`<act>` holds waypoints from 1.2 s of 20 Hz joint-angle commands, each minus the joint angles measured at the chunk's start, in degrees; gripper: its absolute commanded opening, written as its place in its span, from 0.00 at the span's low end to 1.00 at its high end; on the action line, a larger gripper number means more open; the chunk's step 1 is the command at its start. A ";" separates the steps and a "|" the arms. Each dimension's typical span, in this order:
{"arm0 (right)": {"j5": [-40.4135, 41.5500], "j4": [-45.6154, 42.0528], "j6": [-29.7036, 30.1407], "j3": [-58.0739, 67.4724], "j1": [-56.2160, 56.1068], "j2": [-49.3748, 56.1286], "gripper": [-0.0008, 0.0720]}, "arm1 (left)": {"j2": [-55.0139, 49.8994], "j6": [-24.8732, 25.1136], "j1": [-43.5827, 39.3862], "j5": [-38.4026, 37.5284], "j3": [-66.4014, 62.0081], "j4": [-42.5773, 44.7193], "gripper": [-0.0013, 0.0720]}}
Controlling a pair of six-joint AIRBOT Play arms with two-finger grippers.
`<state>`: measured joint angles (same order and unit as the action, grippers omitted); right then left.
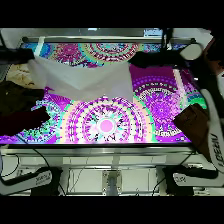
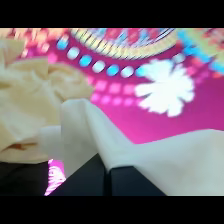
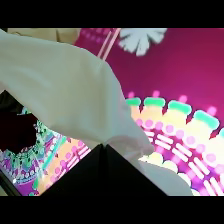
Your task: Fold the shirts.
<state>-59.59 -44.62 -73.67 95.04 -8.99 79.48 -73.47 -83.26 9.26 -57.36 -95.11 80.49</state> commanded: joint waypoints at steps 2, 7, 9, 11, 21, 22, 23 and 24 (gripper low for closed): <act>-0.07 -2.19 0.22 0.07 4.00 -18.75 0.04 | 16.02 9.46 0.02 -12.79 -5.11 -20.87 0.04; -1.18 -3.04 0.28 0.07 12.09 -34.51 0.04 | 29.75 12.59 0.02 -13.00 -6.01 -26.93 0.04; -6.64 -3.96 0.20 0.07 13.55 -36.87 0.04 | 31.10 12.59 0.02 -14.56 -6.01 -24.30 0.04; -15.45 -5.60 -0.98 -0.22 13.62 -36.11 0.04 | 29.18 12.59 0.02 -17.31 -5.70 -22.84 0.04; -15.78 -6.67 0.63 -37.05 13.53 -20.57 0.04 | -5.09 13.03 -0.52 -25.57 11.61 -23.26 0.04; -10.51 -6.62 0.57 -40.48 13.53 -18.62 0.05 | -9.53 12.68 -0.70 -24.22 12.74 -23.37 0.08; -5.27 -6.51 0.57 -43.21 13.53 -16.68 0.08 | -13.31 12.15 -0.81 -22.84 12.92 -23.65 0.33; 0.20 -6.58 0.57 -45.22 13.55 -14.84 0.21 | -16.70 10.84 -0.76 -20.44 12.90 -24.81 0.65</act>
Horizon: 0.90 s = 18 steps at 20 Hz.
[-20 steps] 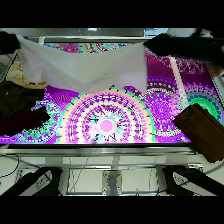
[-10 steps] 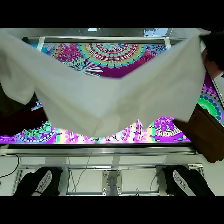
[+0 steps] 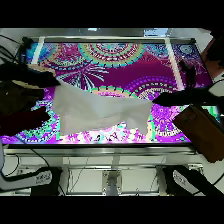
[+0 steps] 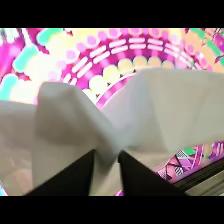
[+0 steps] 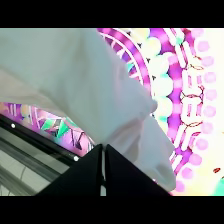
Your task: Fold the shirts.
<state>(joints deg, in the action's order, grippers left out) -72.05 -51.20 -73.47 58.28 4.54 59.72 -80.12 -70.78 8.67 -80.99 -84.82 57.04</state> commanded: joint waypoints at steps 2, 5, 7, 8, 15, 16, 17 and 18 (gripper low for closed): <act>20.92 0.17 0.39 -9.29 0.02 7.43 0.42 | -13.51 -3.10 -0.09 9.55 2.40 -5.05 0.71; 31.98 -0.44 0.42 -9.20 0.13 6.91 0.42 | -13.33 -3.08 0.00 18.21 -1.16 -10.60 0.71; 33.31 -5.16 0.31 -7.67 0.24 6.32 0.42 | -12.50 -2.71 0.79 16.50 -7.61 -9.11 0.71; 31.98 -7.80 0.00 -6.40 0.59 5.95 0.42 | -11.50 -2.71 1.70 14.95 -10.97 -7.39 0.71; 10.93 -13.05 -0.22 -1.79 10.01 4.33 0.41 | 9.53 -4.59 13.94 -0.09 -14.62 15.41 0.70; 8.96 -13.22 -0.15 -2.16 10.75 4.33 0.42 | 13.64 -6.43 16.44 0.22 -10.27 16.52 0.70; 8.00 -13.42 0.02 -2.80 11.28 4.33 0.42 | 17.35 -6.97 18.62 0.35 -5.20 16.39 0.70; 7.82 -13.42 0.02 -3.61 11.32 4.33 0.41 | 22.03 -7.32 20.85 -0.15 2.58 16.44 0.70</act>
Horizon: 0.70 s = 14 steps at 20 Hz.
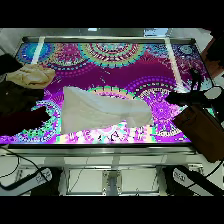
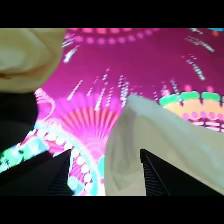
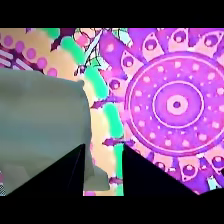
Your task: Fold the shirts.
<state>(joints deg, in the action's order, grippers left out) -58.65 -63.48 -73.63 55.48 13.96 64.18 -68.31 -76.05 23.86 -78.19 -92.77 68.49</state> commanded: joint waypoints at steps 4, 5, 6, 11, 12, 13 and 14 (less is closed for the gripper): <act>-5.60 2.40 0.87 -5.44 1.86 -0.13 0.42 | 24.94 -7.63 8.28 -3.06 39.80 2.84 0.70; -5.70 2.67 1.97 -6.43 1.77 -0.13 0.42 | 27.76 -9.66 8.24 -1.95 46.16 1.07 0.70; -5.75 2.71 2.32 -7.28 1.77 -0.13 0.42 | 29.88 -13.51 8.26 0.87 51.84 -0.20 0.70; -7.56 4.68 5.18 -8.87 1.77 -0.13 0.42 | 32.33 -33.79 8.24 7.80 70.58 -8.26 0.70; -7.54 5.75 6.19 -8.87 1.77 -0.13 0.42 | 32.33 -33.16 8.24 8.41 72.89 -11.65 0.70; -7.50 6.99 6.54 -8.87 1.77 -0.13 0.42 | 32.33 -33.24 8.22 9.16 74.66 -13.51 0.70; -7.50 8.48 7.45 -8.87 1.77 -0.13 0.42 | 32.33 -33.55 8.22 9.88 76.30 -14.45 0.70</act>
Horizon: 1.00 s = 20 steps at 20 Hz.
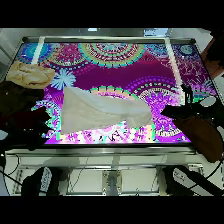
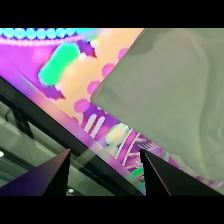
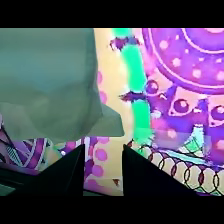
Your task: Fold the shirts.
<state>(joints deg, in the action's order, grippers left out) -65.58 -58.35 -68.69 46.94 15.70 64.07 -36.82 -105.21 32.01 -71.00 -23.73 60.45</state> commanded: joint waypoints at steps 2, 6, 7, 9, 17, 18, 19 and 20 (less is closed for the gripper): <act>-0.57 6.99 4.66 -0.33 0.02 -0.02 0.42 | 0.83 -7.19 0.07 5.49 9.62 -7.85 0.70; -0.79 11.23 5.99 -0.31 0.02 -0.02 0.42 | 0.81 -7.78 0.04 15.15 11.23 -13.09 0.69; -0.90 11.28 5.99 -0.31 0.02 -0.02 0.42 | 0.79 -7.78 0.04 15.78 11.23 -12.57 0.67; -1.44 11.28 5.99 -0.31 0.02 -0.02 0.42 | 0.35 -7.78 0.04 15.98 11.23 -10.88 0.67; -1.66 13.25 5.97 -0.31 0.02 -0.02 0.41 | -1.40 -7.72 0.02 21.31 13.86 -14.49 0.65; -1.66 13.29 5.97 -0.31 0.02 -0.02 0.42 | -1.40 -7.72 -0.02 22.10 13.86 -14.80 0.65; -1.66 13.35 5.97 -0.31 0.02 -0.02 0.42 | -1.40 -7.74 -0.26 22.58 13.86 -14.82 0.65; -1.66 13.40 5.97 -0.31 0.02 -0.02 0.42 | -1.40 -7.72 -0.79 22.93 13.86 -14.86 0.65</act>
<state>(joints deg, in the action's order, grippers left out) -67.16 -45.52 -62.72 46.65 15.70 64.07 -38.13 -112.97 31.79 -50.48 -10.11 46.72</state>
